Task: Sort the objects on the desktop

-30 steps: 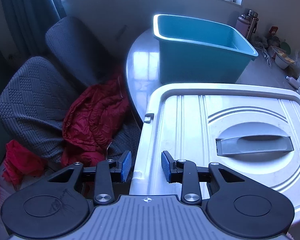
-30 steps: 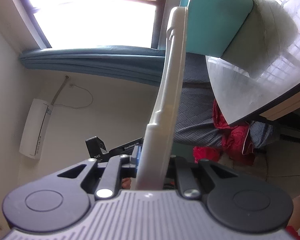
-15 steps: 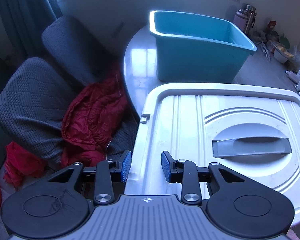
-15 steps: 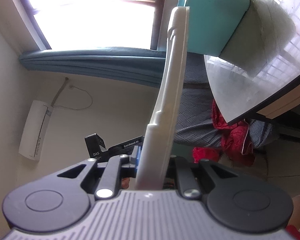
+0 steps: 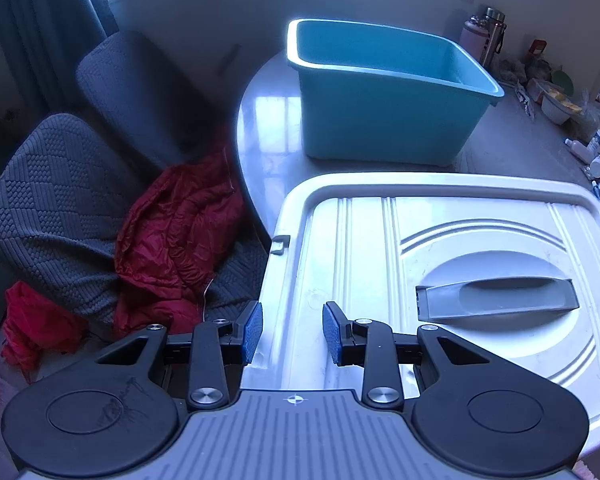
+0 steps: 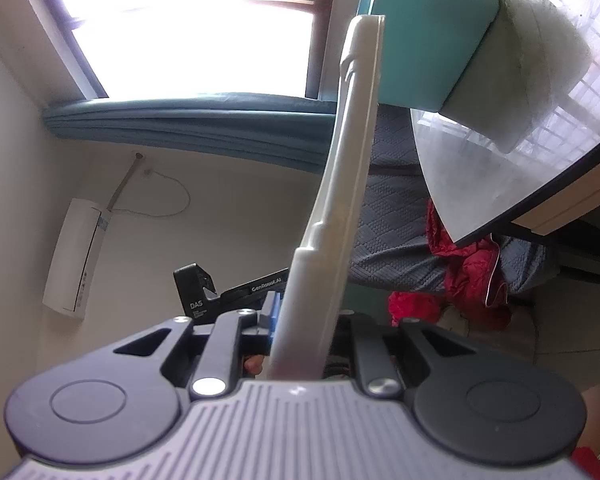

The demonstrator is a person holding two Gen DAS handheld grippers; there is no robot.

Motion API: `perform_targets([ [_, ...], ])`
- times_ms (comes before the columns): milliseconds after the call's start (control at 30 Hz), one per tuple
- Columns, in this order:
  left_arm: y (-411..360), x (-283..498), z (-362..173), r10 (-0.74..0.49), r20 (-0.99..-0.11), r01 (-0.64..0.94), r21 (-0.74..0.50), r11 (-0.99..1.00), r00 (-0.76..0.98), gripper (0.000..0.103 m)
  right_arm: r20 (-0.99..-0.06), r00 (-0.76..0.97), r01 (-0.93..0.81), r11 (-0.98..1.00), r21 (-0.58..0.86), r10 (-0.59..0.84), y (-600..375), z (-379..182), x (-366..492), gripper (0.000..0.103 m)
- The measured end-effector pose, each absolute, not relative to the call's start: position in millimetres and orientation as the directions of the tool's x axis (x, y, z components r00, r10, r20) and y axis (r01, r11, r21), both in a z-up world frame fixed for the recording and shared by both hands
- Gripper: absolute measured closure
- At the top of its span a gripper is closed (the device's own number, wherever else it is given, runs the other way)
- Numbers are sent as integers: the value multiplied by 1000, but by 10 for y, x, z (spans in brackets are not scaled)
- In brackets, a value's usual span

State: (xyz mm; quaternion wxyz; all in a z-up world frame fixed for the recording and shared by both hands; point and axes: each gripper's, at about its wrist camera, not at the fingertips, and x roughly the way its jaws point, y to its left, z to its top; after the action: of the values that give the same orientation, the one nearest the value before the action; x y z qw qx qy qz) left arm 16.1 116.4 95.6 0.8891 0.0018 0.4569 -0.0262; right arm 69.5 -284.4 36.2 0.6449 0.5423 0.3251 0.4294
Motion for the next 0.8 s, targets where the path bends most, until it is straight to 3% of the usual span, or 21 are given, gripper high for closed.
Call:
perform_targets([
  [433,1233,127,902,-61,-801,45,-42,998,596,69,8,419,-216,91,972,908,-2721,536,717,86],
  [800,1487,186,997,-49,-819,39,-32,999,571,69,29,432,-253,90,963,902,-2455,478,658,87],
])
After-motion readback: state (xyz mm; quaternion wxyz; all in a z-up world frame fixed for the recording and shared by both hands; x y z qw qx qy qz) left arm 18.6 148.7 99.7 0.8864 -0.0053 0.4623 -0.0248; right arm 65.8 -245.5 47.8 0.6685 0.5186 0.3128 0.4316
